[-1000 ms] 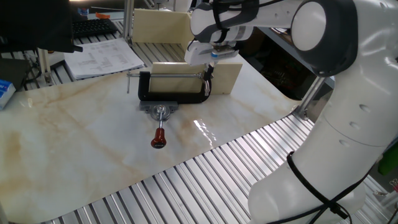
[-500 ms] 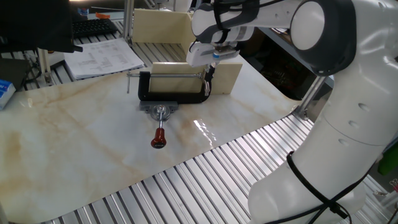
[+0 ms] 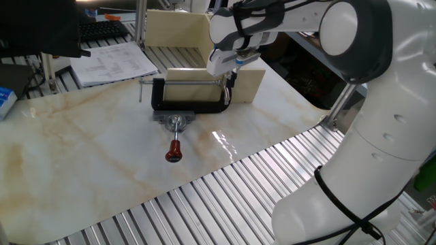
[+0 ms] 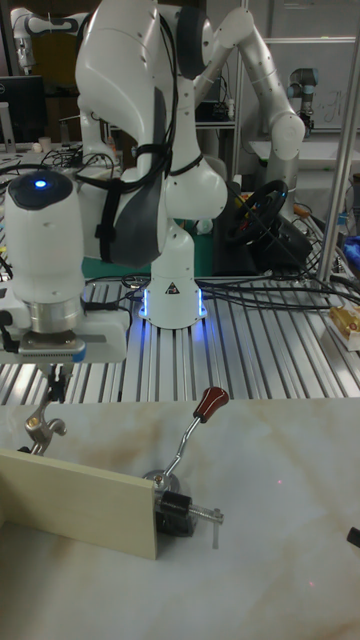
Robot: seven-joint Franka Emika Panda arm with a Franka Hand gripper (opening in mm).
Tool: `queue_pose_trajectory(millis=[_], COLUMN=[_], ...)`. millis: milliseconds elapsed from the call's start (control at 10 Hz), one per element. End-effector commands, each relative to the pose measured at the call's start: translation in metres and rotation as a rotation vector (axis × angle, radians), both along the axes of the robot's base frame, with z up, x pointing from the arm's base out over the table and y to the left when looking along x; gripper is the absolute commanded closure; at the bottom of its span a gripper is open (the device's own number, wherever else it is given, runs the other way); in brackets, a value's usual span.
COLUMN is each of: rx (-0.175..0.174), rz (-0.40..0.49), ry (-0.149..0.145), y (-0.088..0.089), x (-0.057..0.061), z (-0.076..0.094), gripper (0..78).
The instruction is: Turn on the water tap
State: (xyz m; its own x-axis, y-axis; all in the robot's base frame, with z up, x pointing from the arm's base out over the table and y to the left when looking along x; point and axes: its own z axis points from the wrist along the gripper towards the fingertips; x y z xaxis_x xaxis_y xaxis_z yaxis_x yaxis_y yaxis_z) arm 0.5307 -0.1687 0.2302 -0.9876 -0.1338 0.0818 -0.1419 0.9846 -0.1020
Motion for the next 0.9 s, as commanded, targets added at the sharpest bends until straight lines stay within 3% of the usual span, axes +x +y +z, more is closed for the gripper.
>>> queue_pose_trajectory(millis=[100,900], rx=[-0.012,-0.01], rz=[0.009,0.032], ry=[-0.001,0.002], y=[-0.003,-0.016], x=[0.002,0.006], z=[0.001,-0.004], gripper=[77.6,77.6])
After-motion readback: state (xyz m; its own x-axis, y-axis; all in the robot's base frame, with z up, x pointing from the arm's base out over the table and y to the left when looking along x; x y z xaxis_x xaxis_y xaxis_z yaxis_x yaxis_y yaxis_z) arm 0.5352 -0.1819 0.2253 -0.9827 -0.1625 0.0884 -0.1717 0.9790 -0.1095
